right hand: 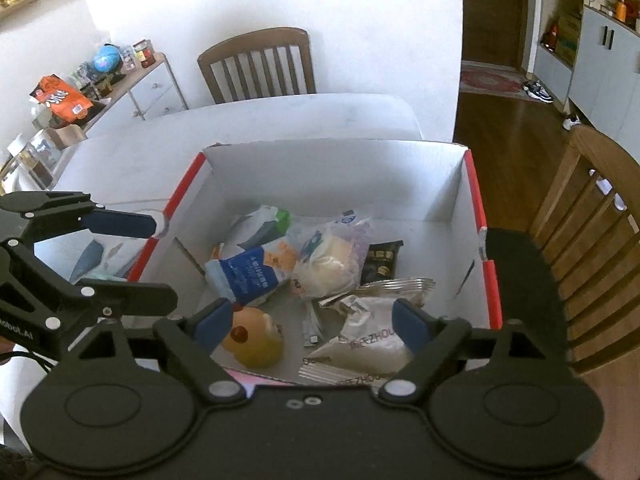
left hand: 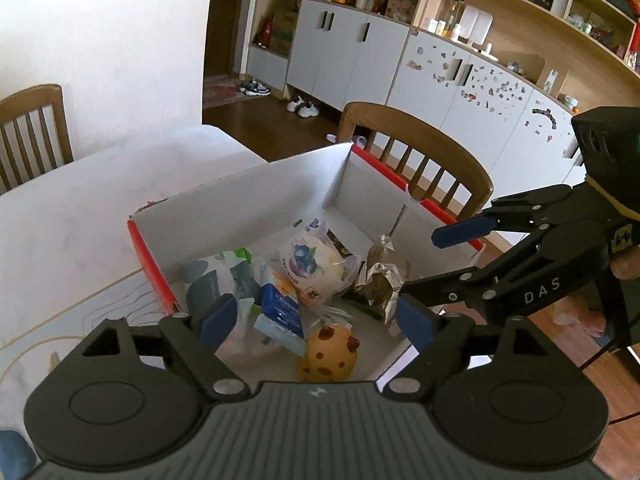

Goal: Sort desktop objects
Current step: 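Withdraw both tools from the shoebox back over the table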

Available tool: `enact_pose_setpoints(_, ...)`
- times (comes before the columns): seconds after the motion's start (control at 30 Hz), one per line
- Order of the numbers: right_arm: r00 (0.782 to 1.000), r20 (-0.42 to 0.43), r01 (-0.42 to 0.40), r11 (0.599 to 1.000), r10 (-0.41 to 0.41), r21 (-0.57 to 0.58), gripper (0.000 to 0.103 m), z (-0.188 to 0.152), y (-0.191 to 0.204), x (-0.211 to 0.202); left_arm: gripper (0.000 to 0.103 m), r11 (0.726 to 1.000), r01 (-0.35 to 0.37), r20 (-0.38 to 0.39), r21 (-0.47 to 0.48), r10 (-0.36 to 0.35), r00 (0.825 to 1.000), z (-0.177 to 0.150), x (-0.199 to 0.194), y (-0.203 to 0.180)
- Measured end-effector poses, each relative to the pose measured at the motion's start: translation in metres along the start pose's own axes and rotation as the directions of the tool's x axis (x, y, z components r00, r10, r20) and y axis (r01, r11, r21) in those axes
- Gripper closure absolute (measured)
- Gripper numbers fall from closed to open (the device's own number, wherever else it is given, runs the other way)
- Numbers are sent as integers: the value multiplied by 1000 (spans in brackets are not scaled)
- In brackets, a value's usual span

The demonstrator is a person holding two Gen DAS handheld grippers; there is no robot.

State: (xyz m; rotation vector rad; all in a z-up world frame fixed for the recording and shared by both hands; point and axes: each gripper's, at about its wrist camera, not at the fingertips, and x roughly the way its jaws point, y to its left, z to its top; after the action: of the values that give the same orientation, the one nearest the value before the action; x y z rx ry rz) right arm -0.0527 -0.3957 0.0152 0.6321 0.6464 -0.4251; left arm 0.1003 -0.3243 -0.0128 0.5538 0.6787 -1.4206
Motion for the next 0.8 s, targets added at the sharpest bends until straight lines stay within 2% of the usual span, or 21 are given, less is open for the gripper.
enact_pose_setpoints(0.07, 1000, 13, 2, 1000, -2, -7, 4, -1, 2, -2, 7, 1000, -10, 9, 6, 9, 1000, -1, -3, -1)
enact_pose_setpoints(0.1, 1000, 15, 1, 1000, -1, -10, 4, -1, 3, -3, 1, 1000, -13, 15, 7, 13, 1000, -2, -5, -1)
enact_pose_setpoints(0.13, 1000, 17, 3, 1000, -2, -14, 2, -1, 5, -3, 0, 1000, -15, 23, 4, 15, 1000, -3, -7, 0)
enact_pose_setpoints(0.53, 997, 68, 27, 999, -29, 30, 0, -8, 33, -18, 0, 1000, -11, 84, -17, 12, 996, -22, -50, 21)
enact_pose_setpoints(0.8, 996, 79, 42, 998, -46, 45, 0, -11, 75, -18, 0, 1000, -15, 86, -11, 16, 996, -42, -82, 45)
